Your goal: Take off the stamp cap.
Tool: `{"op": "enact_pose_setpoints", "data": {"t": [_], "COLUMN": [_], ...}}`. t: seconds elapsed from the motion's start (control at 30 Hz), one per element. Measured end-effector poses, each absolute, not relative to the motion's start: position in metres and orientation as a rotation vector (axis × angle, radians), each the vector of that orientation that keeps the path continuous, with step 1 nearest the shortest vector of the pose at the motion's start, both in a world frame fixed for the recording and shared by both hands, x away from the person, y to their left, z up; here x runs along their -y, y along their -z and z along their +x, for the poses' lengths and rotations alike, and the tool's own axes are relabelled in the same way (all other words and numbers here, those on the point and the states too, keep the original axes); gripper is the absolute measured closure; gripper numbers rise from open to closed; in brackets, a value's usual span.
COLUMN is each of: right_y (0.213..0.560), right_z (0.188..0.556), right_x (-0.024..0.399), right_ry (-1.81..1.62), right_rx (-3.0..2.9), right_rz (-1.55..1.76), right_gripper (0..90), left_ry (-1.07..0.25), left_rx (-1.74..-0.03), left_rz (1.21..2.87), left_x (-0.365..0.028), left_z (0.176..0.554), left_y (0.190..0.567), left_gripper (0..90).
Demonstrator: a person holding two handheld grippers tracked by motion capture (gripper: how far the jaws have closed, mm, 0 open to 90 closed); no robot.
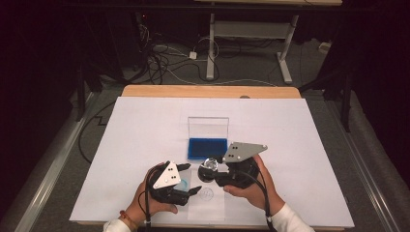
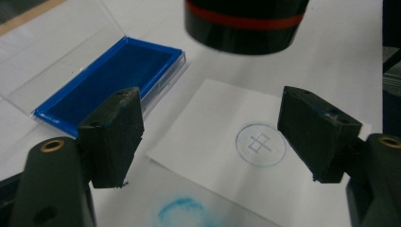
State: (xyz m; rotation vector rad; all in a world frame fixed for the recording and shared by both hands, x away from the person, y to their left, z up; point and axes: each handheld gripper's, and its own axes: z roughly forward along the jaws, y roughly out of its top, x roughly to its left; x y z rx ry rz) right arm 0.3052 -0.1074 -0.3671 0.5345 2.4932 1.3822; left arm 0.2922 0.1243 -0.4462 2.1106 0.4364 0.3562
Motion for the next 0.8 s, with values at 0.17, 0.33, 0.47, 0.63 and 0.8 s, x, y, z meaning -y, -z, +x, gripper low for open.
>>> {"op": "enact_pose_setpoints", "data": {"t": [0.17, 0.33, 0.47, 0.63, 0.8], "right_y": [0.369, 0.37, 0.372, 0.375, 0.377], "right_z": [0.306, 0.307, 0.309, 0.312, 0.314], "right_x": [0.102, 0.1, 0.104, 0.109, 0.11], "right_ry": [-1.393, -1.429, -1.479, -1.544, -1.55], "right_rx": [-2.491, -2.48, -2.451, -2.443, -2.451], "right_rz": [0.53, 0.549, 0.593, 0.641, 0.661], "right_gripper": [57.0, 57.0, 57.0, 57.0, 57.0], "left_ry": [-0.366, -0.356, -0.364, -0.409, -0.47], "left_rx": [-0.424, -0.439, -0.434, -0.435, -0.421], "left_rz": [2.086, 2.021, 2.008, 2.007, 2.027], "left_x": [-0.117, -0.117, -0.116, -0.112, -0.106], "left_z": [0.292, 0.294, 0.294, 0.293, 0.289], "left_y": [0.444, 0.441, 0.441, 0.441, 0.441], "left_gripper": [26.3, 30.3, 31.8, 32.5, 35.5]}}
